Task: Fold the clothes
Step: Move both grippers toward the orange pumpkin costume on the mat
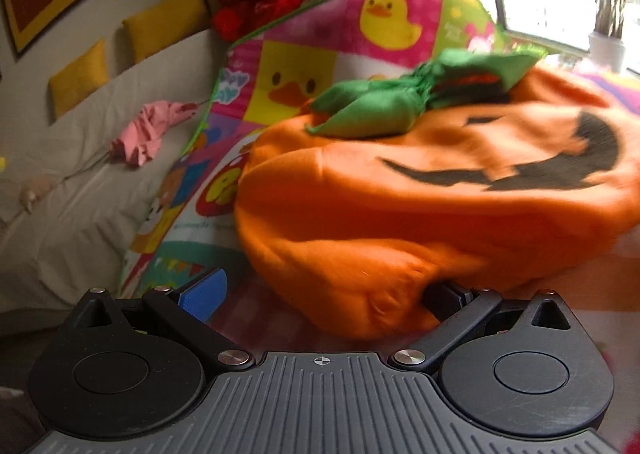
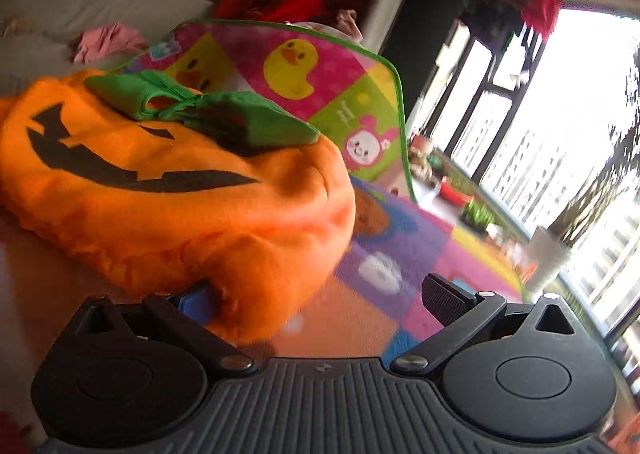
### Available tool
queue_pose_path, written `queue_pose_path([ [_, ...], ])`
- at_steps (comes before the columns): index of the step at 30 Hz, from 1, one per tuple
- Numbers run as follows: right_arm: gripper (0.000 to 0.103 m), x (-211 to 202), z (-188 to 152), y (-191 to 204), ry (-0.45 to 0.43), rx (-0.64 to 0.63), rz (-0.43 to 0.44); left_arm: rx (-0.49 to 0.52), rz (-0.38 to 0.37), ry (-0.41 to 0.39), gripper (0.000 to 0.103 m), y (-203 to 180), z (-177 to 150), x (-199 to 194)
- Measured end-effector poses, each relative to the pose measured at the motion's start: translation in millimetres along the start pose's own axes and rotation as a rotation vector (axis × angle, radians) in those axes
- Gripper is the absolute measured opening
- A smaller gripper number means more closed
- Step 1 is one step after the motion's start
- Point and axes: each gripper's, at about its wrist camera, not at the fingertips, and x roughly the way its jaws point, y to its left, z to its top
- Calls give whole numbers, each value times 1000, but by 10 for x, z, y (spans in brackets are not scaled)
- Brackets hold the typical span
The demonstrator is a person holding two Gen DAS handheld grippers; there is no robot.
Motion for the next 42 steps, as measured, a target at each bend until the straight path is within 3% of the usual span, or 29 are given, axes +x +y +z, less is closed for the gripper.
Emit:
queue_pose_path([
  [3,103,158,34,-6,-24,-70,-159,17,42,6,103,13,66,160],
  [5,103,200,31,-185,-4,-42,-211,-5,77,-9,103,119,128,143],
  [9,103,9,-64,-626,47,80,-128,40,51,-40,103,115,148,-105],
  [12,103,-255,-269,-719,64,65,-113,107,20,-78,103,-48,89,-374],
  [20,103,-1040,-956,-1120,170,179,-49,206,-173,-98,103,-368,-309,-1181],
  [27,103,-1545,-1261,-1146,204,153,74,243,-267,-34,103,-487,-585,-1398],
  [33,103,-2024,-1041,-1383,63,171,258,235,-300,-31,103,-444,-570,-1454],
  [38,103,-2154,-712,-1720,-47,298,398,229,-328,-25,103,-392,-535,-1487],
  [42,103,-2255,-630,-1989,-106,250,505,215,-371,-23,103,-295,-528,-1524],
])
